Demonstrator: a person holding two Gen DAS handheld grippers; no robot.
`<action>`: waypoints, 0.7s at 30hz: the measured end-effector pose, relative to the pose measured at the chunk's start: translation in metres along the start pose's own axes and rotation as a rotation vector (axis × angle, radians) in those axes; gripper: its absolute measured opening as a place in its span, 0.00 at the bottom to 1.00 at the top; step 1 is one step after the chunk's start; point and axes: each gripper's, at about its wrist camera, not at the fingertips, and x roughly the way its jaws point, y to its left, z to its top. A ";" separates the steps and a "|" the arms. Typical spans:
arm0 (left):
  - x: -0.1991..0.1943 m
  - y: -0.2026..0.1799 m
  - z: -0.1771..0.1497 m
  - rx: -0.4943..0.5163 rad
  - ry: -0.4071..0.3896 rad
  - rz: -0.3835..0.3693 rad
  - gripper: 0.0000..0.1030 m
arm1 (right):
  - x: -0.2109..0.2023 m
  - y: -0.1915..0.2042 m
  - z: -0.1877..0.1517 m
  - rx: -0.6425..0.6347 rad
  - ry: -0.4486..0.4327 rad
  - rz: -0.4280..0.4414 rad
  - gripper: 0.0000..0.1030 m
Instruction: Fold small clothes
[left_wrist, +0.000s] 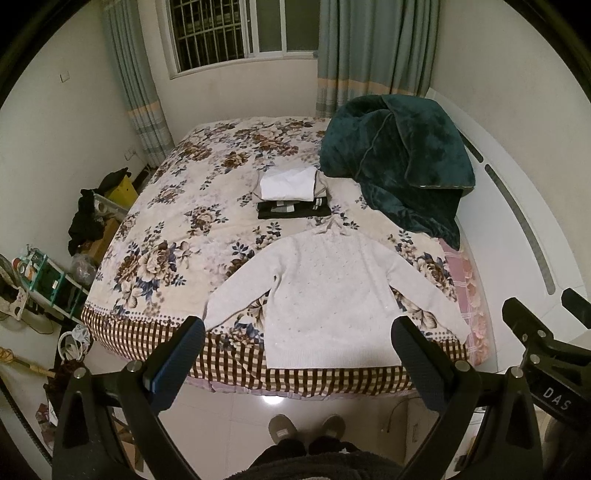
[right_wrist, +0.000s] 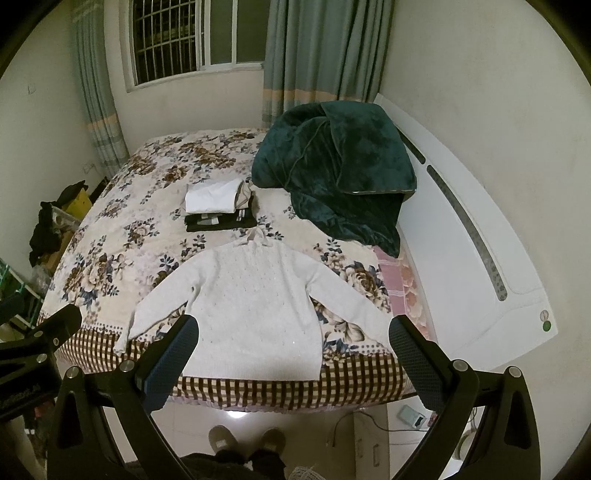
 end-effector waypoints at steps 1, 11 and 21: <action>0.000 0.000 0.001 0.000 -0.002 0.001 1.00 | 0.001 -0.001 -0.001 0.000 -0.001 0.001 1.00; 0.002 -0.003 0.003 -0.009 -0.001 0.001 1.00 | 0.000 0.000 0.006 -0.016 -0.004 0.010 1.00; 0.001 0.004 0.000 -0.018 -0.012 0.009 1.00 | 0.001 0.000 0.002 -0.022 -0.010 0.023 1.00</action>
